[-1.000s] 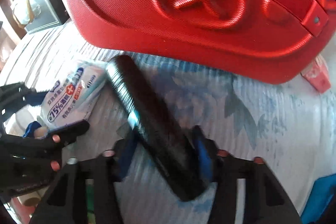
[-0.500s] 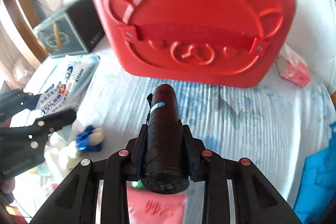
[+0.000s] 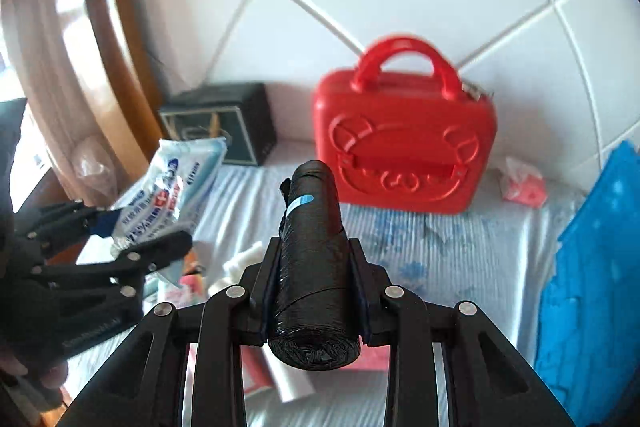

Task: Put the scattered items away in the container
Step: 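Lift the wet-wipe pack and black bag roll and carry both over the bin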

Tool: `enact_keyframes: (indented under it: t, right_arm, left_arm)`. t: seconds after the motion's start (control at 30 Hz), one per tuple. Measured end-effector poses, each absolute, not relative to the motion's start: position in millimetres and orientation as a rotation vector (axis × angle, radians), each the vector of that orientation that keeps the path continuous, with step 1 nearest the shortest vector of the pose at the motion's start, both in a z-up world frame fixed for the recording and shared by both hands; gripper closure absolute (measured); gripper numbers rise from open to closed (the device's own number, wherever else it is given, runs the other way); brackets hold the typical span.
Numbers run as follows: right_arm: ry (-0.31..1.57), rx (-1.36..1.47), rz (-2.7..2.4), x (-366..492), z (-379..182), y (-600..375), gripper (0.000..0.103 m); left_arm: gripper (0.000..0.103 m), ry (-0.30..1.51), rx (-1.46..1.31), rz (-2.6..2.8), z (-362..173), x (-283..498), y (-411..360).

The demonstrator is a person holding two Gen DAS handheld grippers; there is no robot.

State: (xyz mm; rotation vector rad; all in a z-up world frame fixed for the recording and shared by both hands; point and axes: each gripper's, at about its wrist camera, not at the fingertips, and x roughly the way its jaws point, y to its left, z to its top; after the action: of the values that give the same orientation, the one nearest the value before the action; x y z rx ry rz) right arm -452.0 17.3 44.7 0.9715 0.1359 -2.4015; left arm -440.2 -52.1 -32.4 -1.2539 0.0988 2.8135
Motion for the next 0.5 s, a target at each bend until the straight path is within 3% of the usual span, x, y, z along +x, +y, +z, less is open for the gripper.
enact_keyframes:
  t: [0.2,0.5]
  right_arm:
    - [0.170,0.903,-2.382,-398.4,65.8,31.3,0.073]
    - [0.113,0.830,-2.498,-308.0,101.4,79.0,0.073]
  left_arm:
    - [0.063,0.044,-1.221,2.874,-8.7,-375.8,-42.4]
    - [0.063,0.104,-1.100,2.817,16.5,-298.5,-9.2]
